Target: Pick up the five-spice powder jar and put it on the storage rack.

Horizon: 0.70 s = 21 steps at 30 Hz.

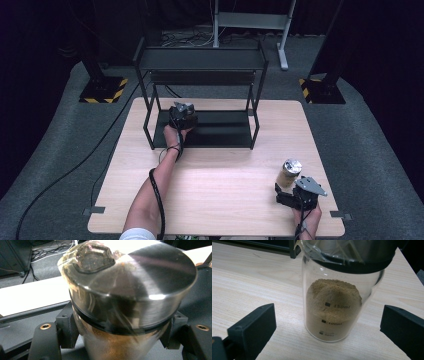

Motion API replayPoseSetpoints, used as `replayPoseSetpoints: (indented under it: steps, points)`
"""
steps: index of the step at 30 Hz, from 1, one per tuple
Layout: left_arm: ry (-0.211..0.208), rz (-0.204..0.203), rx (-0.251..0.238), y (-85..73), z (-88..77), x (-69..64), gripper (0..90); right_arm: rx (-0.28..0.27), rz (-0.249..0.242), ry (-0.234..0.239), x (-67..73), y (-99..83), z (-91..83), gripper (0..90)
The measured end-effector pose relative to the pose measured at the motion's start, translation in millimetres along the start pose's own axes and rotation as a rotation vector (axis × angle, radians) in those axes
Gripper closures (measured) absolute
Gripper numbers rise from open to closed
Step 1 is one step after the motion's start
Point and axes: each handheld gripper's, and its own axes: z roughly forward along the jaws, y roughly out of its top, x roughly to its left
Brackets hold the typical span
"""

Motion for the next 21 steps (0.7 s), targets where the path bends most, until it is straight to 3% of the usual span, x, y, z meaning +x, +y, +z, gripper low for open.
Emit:
replayPoseSetpoints:
  steps: [21]
  points:
    - [-0.034, 0.008, 0.020, 5.9, -1.3, 8.3, 28.3, 0.002, 0.000, 0.003, -0.5, 0.5, 0.3, 0.0]
